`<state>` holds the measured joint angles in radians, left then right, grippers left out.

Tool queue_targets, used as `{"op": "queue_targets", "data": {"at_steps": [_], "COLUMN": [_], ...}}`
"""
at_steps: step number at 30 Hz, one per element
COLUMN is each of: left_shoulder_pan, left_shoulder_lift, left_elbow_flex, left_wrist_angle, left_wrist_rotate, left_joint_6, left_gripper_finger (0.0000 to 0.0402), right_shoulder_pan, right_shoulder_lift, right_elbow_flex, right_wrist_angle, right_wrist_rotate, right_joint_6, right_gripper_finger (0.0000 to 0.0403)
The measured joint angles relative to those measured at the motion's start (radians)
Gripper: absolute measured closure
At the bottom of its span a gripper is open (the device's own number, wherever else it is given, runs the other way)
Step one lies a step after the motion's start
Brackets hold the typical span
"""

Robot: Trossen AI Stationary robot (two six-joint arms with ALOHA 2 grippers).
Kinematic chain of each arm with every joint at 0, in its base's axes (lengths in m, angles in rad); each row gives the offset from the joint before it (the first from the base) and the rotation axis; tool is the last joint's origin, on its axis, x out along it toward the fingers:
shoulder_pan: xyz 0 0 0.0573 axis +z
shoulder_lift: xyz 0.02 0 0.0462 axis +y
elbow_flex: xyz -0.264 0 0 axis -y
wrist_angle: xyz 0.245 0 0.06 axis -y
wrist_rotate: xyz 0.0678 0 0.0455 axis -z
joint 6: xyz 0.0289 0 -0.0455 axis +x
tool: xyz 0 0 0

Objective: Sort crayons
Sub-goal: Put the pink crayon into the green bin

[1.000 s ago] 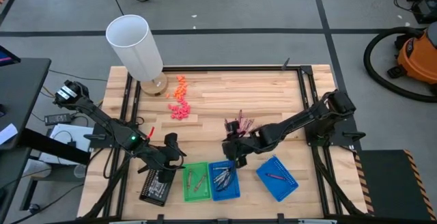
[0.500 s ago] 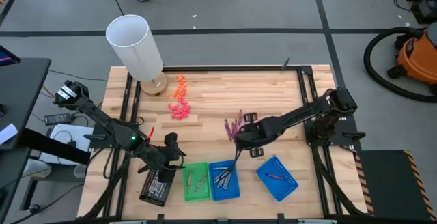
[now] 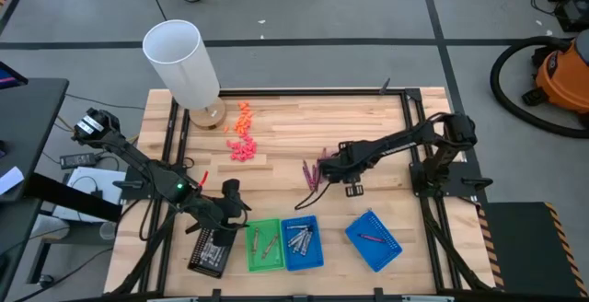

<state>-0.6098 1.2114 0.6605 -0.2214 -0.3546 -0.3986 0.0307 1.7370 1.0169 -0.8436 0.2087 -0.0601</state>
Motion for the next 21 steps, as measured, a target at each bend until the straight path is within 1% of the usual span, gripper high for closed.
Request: {"op": "queue_targets", "data": {"at_steps": [4,8,12,15,21], "left_shoulder_pan": [0.001,0.001,0.001,0.001,0.002], "left_shoulder_lift": [0.000,0.000,0.000,0.000,0.000], "left_elbow_flex": [0.000,0.000,0.000,0.000,0.000], "left_wrist_angle": [0.000,0.000,0.000,0.000,0.000], "left_wrist_rotate": [0.000,-0.003,-0.003,-0.003,-0.003], "left_joint_6": [0.029,0.054,0.074,0.080,0.081], "left_gripper_finger": [0.0164,0.0164,0.0164,0.0164,0.0164], "right_shoulder_pan": [-0.031,-0.052,-0.072,-0.078,-0.075], "right_shoulder_lift": [0.000,0.000,-0.002,-0.003,-0.003], "right_elbow_flex": [-0.024,-0.038,-0.056,-0.060,-0.060], "right_wrist_angle": [0.028,0.030,0.039,0.040,0.040], "right_wrist_rotate": [-0.013,-0.078,-0.103,-0.117,-0.135], "right_joint_6": [-0.030,-0.075,-0.093,-0.093,-0.114], "right_gripper_finger": [0.0277,0.0277,0.0284,0.0304,0.0369]}}
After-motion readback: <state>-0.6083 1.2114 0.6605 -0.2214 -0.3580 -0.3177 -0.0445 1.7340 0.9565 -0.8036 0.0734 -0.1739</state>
